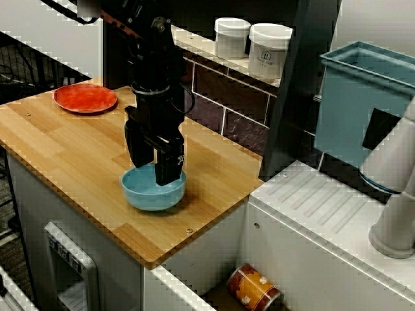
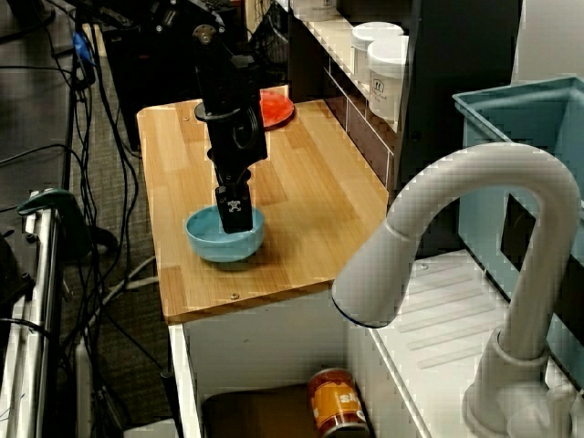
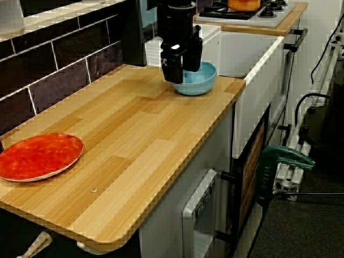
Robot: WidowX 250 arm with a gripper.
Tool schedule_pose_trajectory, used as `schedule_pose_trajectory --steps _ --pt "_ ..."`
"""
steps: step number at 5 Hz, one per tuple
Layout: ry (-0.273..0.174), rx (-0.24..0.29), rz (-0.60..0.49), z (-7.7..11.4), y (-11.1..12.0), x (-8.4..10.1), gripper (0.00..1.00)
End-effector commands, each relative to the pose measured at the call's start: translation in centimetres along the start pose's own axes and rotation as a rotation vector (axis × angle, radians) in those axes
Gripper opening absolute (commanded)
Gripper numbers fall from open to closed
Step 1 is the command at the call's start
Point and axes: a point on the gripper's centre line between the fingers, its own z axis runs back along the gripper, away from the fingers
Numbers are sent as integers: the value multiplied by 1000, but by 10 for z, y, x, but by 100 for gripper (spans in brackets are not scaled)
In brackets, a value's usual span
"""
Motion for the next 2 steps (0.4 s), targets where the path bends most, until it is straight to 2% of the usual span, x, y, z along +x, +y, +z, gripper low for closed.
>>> schedule_pose_trajectory --steps 1,2 --pt "0 0 0 0 0 0 100" --pt "65 15 -83 16 2 -1 100"
